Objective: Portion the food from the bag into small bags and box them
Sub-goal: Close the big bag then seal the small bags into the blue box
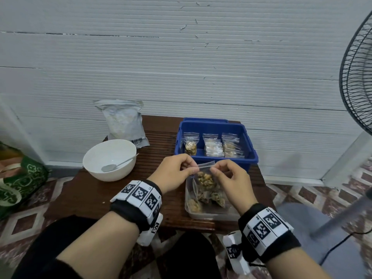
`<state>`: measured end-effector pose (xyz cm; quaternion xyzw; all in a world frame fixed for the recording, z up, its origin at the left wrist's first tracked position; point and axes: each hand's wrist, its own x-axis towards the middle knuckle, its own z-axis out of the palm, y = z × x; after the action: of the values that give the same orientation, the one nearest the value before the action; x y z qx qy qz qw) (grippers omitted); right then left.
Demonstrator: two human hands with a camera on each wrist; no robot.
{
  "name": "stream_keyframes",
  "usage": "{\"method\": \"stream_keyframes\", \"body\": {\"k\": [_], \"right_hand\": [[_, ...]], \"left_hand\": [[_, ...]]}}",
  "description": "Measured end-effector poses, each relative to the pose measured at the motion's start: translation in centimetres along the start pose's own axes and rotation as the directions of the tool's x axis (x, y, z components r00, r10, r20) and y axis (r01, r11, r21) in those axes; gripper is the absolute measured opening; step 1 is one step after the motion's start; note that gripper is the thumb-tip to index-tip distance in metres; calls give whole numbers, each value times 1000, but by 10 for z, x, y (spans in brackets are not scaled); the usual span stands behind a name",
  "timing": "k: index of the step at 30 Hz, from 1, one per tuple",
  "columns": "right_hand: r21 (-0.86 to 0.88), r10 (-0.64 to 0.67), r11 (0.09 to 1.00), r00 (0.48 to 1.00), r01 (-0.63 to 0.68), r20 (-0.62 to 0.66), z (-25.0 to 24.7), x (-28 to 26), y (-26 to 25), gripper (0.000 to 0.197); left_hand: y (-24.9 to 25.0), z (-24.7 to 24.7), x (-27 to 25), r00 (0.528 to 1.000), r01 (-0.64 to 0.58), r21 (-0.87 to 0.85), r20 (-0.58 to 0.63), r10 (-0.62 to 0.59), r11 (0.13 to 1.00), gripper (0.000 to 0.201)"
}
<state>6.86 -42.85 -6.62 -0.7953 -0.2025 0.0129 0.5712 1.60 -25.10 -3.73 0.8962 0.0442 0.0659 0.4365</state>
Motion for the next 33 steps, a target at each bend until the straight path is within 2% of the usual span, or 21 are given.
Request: {"method": "stream_keyframes", "body": {"k": [4,10,14,18,22,28,31,33], "right_hand": [[-2,26,1000,1000,-26,18,0,-2,4,9],[24,16,1000,1000,-16,-20,-1,-6,2,15],[118,53,992,997,-45,-59,-1,-7,1,15],[141,57,989,998,-52,-30,-4,-10,1,14],[99,58,993,998,-58,4,-5,-9,4,7],[28,5,1000,999,-3,-42,-6,-6,1,22],[59,12,998,999,-9,-45,-6,-7,-3,18],[99,35,995,999,-33,-17,-6,-9,-3,13]], "left_hand": [[0,2,0,999,-25,39,-19,26,999,8],[-1,6,4,998,-64,123,-7,66,990,20],[4,9,0,998,-57,-26,-31,56,998,9],[1,11,-1,998,-19,-153,-61,10,988,15],[5,11,-1,997,-29,-184,-80,14,982,20],[7,13,-1,997,-34,-197,-79,19,980,21],[7,14,-1,998,-19,-226,-69,3,974,22],[7,14,-1,995,-16,-225,-104,-8,974,21]]}}
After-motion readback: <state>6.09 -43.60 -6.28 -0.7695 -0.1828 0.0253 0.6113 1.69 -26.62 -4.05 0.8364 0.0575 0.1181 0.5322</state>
